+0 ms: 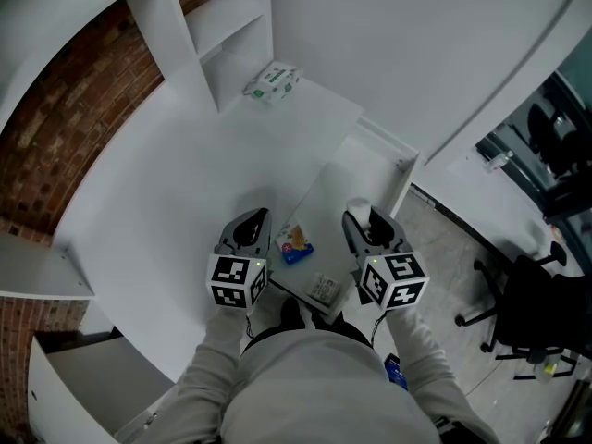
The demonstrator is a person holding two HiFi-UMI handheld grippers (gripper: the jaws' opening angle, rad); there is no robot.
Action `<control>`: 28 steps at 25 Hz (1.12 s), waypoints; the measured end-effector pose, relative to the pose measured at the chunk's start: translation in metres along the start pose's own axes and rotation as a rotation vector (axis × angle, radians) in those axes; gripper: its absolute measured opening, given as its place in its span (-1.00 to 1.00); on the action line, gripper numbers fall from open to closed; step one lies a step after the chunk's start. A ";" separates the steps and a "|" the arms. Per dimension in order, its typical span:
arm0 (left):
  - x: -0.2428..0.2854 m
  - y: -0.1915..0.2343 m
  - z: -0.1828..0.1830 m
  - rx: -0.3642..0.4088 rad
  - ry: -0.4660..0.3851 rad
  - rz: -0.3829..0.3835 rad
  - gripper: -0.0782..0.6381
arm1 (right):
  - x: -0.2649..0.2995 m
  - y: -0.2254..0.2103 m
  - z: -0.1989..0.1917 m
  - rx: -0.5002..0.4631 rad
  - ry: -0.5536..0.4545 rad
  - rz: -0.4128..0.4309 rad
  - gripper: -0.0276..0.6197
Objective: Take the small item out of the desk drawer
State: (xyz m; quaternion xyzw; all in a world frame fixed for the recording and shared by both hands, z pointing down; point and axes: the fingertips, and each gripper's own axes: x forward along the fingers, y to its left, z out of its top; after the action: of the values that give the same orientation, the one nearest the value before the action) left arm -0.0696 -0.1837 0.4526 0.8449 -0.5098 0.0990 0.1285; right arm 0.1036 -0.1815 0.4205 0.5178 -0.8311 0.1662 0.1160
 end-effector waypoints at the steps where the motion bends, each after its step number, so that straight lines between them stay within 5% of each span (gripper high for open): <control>1: 0.000 0.001 0.000 0.000 -0.001 0.000 -0.73 | 0.000 0.000 0.001 0.003 -0.004 -0.003 -0.31; 28: 0.008 -0.005 0.002 0.003 0.000 0.011 -0.73 | -0.006 -0.016 0.010 -0.031 -0.055 -0.025 -0.33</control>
State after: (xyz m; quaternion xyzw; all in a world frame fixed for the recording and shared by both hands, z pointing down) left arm -0.0614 -0.1893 0.4524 0.8423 -0.5141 0.1006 0.1269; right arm 0.1204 -0.1873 0.4113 0.5308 -0.8298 0.1377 0.1033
